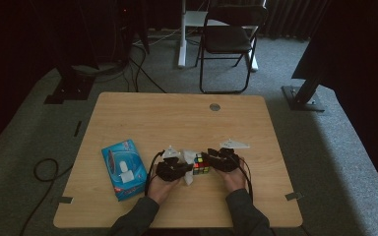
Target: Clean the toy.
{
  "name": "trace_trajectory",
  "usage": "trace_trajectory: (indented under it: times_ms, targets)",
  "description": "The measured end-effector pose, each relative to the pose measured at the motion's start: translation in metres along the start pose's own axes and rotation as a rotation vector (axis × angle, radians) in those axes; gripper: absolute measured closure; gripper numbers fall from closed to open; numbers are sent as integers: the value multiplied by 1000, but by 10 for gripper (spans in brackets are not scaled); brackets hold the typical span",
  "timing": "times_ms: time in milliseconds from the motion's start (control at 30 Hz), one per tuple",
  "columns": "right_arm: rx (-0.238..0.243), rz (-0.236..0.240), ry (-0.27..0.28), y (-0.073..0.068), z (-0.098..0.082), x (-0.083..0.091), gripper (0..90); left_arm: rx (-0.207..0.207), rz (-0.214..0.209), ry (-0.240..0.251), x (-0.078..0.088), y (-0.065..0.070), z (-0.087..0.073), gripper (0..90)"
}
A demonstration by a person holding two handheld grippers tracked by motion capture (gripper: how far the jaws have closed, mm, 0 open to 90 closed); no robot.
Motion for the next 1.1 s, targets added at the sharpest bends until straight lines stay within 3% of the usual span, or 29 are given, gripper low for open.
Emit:
trace_trajectory:
  times_ms: [367, 600, 733, 1100]
  targets:
    - [-2, 0, 0, 0, 0, 0, 603, 21, -26, -12, -7, -6, -5, 851]
    - [-5, 6, 2, -1, 0, -1, 603, 31, -26, -66, -24, -8, -14, 851]
    - [-5, 5, 1, -1, 1, -1, 604, 44, -20, -84, -32, -12, -17, 850]
    - [-3, 2, 2, -1, 1, -1, 603, 34, 15, -86, -32, -12, -16, 845]
Point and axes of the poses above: each handheld gripper's, and its own axes: x roughly backward along the jaws, z roughly out of its top, y roughly to its right, the point moved 2 cm from there along -x, roughly forward along the jaws, and after that the axes turned 15 degrees about -y, right-handed, at the moved point
